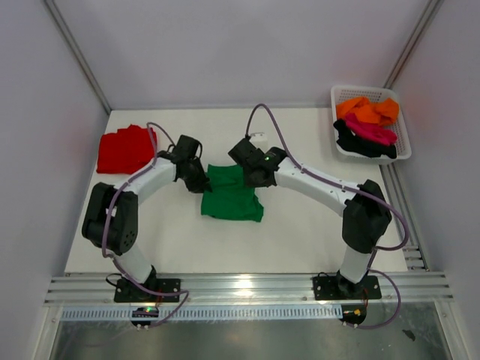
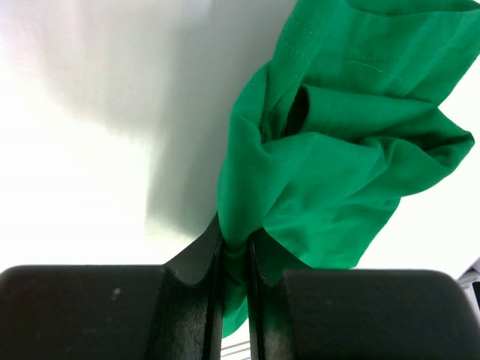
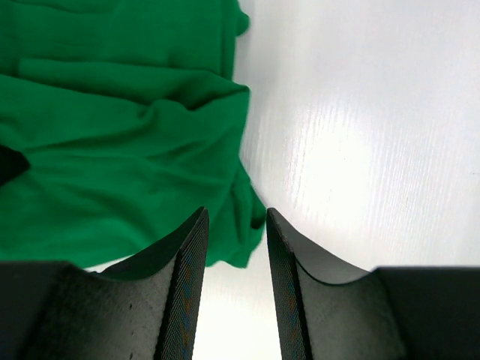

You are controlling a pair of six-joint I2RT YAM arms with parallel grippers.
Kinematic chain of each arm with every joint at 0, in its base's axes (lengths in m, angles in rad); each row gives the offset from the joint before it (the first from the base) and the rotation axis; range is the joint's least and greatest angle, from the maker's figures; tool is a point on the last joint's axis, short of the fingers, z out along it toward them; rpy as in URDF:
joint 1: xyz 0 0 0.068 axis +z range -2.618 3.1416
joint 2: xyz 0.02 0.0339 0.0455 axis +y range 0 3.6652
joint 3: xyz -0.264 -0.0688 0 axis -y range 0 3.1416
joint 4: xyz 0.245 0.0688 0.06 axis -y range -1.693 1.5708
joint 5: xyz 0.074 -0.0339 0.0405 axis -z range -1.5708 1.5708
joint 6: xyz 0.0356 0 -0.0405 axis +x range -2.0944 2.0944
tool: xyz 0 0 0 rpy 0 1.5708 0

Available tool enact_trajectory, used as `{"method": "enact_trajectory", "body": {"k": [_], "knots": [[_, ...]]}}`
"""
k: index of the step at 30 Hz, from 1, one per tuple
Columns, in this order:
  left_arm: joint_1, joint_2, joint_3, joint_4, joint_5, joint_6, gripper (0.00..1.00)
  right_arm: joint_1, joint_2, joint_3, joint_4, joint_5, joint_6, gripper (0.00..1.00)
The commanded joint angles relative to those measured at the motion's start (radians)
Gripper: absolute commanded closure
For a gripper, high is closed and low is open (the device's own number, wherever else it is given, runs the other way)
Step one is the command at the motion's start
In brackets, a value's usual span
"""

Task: Fold and stack the t-shirts
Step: Put the neatly folded tshirt into the corner of the board with the left arm

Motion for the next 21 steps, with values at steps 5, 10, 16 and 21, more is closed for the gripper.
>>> {"method": "enact_trajectory", "body": {"k": [5,10,16,21], "knots": [[0.135,0.068,0.181,-0.185,-0.095,0.165,0.88,-0.006,-0.074,-0.028,0.026,0.042,-0.02,0.59],[0.216,0.16,0.372,-0.288,-0.102,0.245,0.89,-0.01,-0.091,-0.051,0.034,0.046,-0.034,0.59],[0.283,0.246,0.576,-0.401,-0.135,0.313,0.89,-0.018,-0.117,-0.077,0.039,0.052,-0.046,0.59],[0.34,0.314,0.693,-0.473,-0.133,0.348,0.89,-0.029,-0.131,-0.105,0.042,0.051,-0.047,0.59]]}}
